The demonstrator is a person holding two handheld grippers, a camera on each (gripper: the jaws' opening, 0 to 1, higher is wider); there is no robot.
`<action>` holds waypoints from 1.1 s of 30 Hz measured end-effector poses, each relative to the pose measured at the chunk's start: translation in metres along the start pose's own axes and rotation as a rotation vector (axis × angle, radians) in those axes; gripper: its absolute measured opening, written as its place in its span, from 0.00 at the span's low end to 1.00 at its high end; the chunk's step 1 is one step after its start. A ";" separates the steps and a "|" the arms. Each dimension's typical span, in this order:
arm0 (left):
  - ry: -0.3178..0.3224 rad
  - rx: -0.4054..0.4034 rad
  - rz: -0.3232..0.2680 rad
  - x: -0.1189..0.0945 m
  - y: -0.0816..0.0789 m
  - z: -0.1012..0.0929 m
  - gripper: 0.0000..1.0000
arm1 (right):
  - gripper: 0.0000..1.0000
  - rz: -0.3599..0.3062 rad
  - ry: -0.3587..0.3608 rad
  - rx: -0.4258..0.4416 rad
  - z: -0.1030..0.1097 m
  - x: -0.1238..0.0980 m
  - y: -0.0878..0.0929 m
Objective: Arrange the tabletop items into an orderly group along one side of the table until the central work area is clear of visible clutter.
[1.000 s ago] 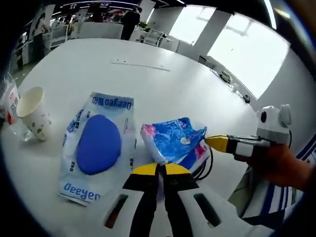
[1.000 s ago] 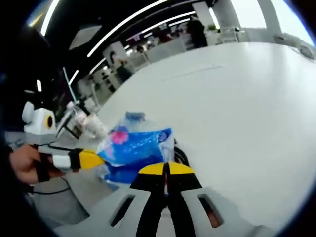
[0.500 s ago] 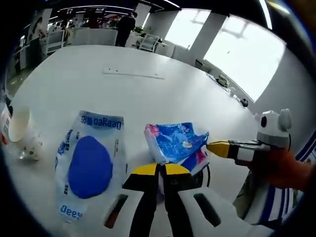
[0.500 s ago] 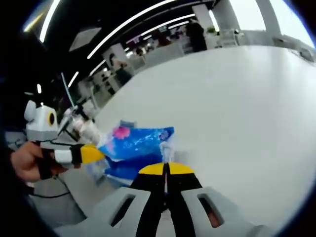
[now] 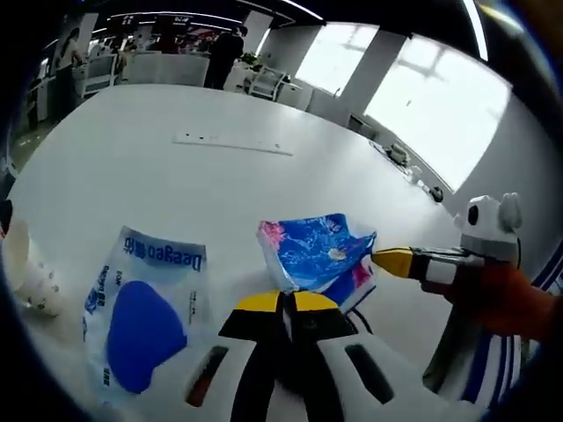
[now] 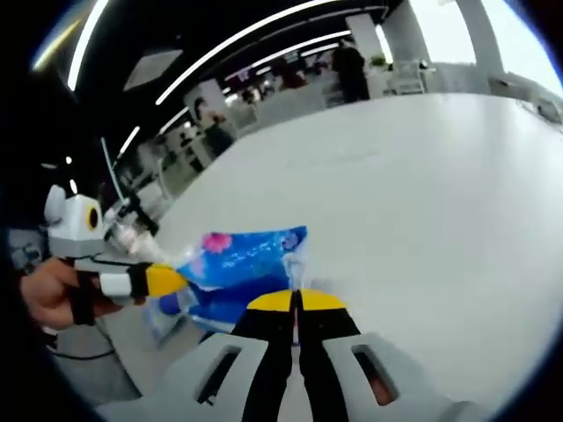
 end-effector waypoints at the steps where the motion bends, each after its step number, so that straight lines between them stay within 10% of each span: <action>1: -0.002 0.001 0.003 0.002 -0.001 0.000 0.00 | 0.00 0.001 0.000 0.001 -0.001 0.001 -0.001; 33: -0.034 -0.070 0.035 0.063 -0.019 0.003 0.01 | 0.00 0.010 0.024 0.148 -0.052 0.030 -0.013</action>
Point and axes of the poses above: the point that each gripper's makers call its tool centre point, and the gripper's own axes: x roughly forward along the fingers, z roughly to its left, y roughly out of its underside, the point moved 7 cm from there along -x, roughly backward along the fingers, and after that the axes turned 6 degrees about x, right-handed, at the moved point
